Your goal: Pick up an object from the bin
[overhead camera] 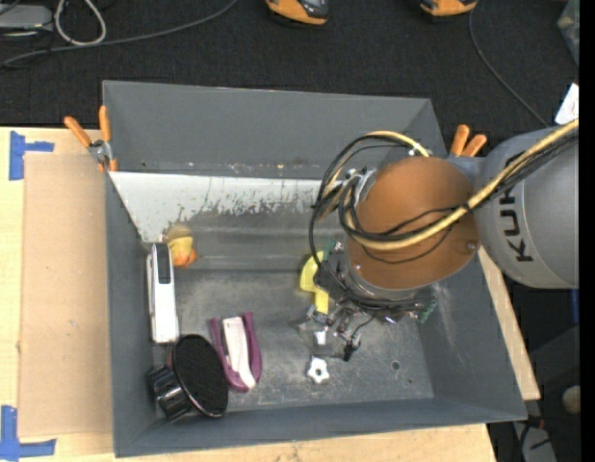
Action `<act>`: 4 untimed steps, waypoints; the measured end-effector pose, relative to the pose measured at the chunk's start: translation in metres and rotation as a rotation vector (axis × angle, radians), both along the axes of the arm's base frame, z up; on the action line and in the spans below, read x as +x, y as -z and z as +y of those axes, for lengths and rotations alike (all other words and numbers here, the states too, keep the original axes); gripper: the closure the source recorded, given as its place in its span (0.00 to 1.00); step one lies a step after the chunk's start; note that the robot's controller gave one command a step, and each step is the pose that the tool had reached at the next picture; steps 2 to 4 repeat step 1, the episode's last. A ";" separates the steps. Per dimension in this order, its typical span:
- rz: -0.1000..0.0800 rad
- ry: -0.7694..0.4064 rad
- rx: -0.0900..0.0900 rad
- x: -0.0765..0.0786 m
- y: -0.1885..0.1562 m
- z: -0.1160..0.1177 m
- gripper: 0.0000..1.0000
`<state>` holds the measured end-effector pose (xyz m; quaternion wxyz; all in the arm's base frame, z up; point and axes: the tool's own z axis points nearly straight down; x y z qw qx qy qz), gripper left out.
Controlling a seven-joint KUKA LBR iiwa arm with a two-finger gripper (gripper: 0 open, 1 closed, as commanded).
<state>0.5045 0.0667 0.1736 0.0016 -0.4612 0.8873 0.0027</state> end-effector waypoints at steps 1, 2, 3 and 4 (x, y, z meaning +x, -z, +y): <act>-0.001 0.003 0.001 0.000 -0.010 0.001 1.00; -0.001 0.003 0.001 0.000 -0.010 0.001 1.00; -0.001 0.003 0.001 0.000 -0.010 0.001 1.00; -0.001 0.003 0.001 0.000 -0.010 0.001 1.00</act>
Offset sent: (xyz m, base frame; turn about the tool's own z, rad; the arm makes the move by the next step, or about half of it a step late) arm 0.0001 0.0003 0.0119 0.0014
